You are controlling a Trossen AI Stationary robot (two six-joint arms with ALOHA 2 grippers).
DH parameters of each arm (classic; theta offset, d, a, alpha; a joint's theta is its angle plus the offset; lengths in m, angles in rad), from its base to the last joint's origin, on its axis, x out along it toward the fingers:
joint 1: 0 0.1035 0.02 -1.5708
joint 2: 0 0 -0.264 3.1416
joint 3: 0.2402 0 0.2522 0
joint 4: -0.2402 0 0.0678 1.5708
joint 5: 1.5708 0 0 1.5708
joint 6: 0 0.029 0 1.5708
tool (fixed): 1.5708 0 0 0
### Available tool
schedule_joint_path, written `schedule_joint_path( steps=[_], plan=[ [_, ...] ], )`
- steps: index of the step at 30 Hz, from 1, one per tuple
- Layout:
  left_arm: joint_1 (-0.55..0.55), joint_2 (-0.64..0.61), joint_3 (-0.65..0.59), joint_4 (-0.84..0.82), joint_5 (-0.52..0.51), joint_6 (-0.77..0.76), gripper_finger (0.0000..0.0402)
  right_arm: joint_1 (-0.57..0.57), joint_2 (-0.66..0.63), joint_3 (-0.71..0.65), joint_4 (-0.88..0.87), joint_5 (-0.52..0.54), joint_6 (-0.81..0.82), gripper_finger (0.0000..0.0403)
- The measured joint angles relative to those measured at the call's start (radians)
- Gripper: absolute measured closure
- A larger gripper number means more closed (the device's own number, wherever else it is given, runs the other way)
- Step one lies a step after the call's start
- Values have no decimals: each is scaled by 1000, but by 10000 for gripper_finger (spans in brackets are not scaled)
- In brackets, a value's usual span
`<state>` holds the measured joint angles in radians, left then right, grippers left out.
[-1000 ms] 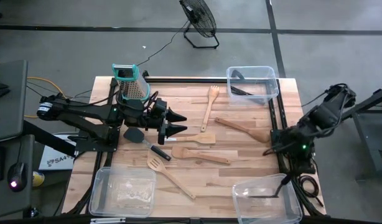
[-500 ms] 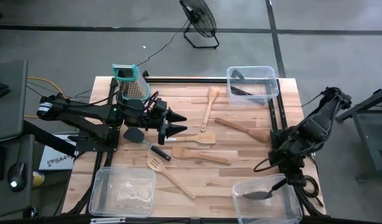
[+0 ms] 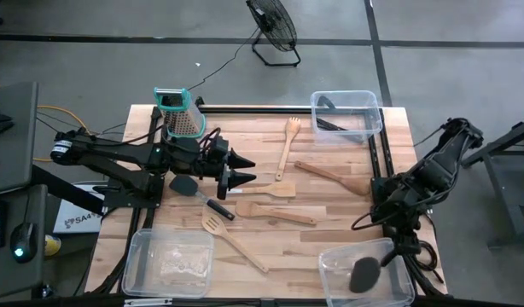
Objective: Pick & Place Kitchen Items
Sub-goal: Put the top black spatula into the bottom right transparent bin, then put the black spatula into the transparent bin
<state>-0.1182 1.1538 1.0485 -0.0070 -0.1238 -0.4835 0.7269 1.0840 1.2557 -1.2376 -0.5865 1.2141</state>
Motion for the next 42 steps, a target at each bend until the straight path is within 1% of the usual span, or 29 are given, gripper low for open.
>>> schedule_joint_path(
  steps=[6, 12, 14, 17, 20, 26, 29, 32, 35, 39, 42],
  plan=[
    [0, 0, 0, 0, 0, 8, 175, 0, -6, 0, 0, -29, 20, 192],
    [0, 0, 0, 1, -2, 19, 175, -10, -6, 0, -8, -98, 6, 145],
    [0, 0, 0, 1, -7, 26, 175, -22, -6, 0, -21, -82, -17, 140],
    [0, 0, 0, -2, -26, 41, 175, -50, -12, 0, -51, -17, -79, 140],
    [1, 0, 0, -17, -56, 41, 175, -101, -23, 0, -68, 64, -155, 144],
    [7, 0, 0, -83, -145, 35, 175, -232, -31, 0, -69, 282, -336, 146],
    [37, 0, 0, -136, -143, 15, 175, -288, -31, 0, -68, 385, -418, 146],
    [84, 0, 0, -201, -92, -3, 175, -353, -30, 0, -69, 453, -488, 147],
    [144, 0, 0, -271, 4, -19, 175, -423, -30, 0, -68, 505, -535, 147],
    [223, 0, 0, -433, 109, -12, 175, -515, -30, 0, -61, 536, -612, 147],
    [268, 3, 0, -572, 175, 26, 175, -590, -30, 0, -38, 547, -680, 147]
  ],
)
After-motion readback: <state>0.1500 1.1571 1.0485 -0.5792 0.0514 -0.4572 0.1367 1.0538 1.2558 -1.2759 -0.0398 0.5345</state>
